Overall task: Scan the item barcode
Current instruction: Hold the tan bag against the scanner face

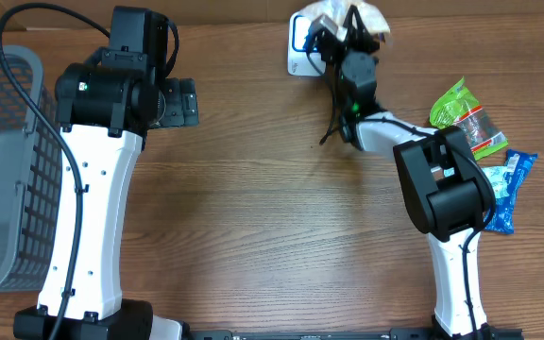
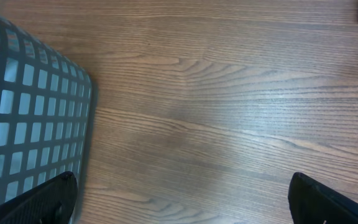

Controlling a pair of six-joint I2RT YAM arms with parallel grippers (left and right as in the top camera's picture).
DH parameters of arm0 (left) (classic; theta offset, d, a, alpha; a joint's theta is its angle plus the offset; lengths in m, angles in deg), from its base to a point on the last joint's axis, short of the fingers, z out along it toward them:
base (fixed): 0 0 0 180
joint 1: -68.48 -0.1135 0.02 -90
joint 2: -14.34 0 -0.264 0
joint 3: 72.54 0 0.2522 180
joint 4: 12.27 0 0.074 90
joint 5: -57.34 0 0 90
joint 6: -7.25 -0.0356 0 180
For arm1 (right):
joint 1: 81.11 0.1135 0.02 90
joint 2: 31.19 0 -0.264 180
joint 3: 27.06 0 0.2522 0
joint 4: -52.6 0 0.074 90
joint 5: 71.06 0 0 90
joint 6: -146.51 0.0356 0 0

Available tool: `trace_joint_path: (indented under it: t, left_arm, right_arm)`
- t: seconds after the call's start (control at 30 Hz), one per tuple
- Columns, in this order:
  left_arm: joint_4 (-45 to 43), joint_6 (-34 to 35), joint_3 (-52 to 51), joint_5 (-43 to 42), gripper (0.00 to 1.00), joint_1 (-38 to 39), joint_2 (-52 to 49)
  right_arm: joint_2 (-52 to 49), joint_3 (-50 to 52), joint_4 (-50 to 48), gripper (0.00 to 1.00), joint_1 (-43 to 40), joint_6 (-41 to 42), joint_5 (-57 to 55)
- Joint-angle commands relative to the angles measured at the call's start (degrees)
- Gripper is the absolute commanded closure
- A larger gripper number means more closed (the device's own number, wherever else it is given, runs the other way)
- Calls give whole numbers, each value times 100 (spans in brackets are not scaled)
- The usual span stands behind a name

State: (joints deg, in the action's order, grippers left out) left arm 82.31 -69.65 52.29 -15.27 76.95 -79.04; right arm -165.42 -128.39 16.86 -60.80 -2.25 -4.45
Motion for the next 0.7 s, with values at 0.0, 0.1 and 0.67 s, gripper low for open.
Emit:
trace_joint_path:
  t: [0.0, 0.1, 0.67]
  left_arm:
    - [-4, -87, 94, 61, 0, -20, 114]
    - [-4, -87, 94, 61, 0, -20, 114]
    - [-4, -87, 94, 61, 0, -20, 114]
  right_arm:
    - [-63, -575, 195, 96, -4, 0, 348]
    - [-310, -1047, 367, 96, -4, -22, 365]
    - [-992, -1611, 826, 96, -13, -433, 426]
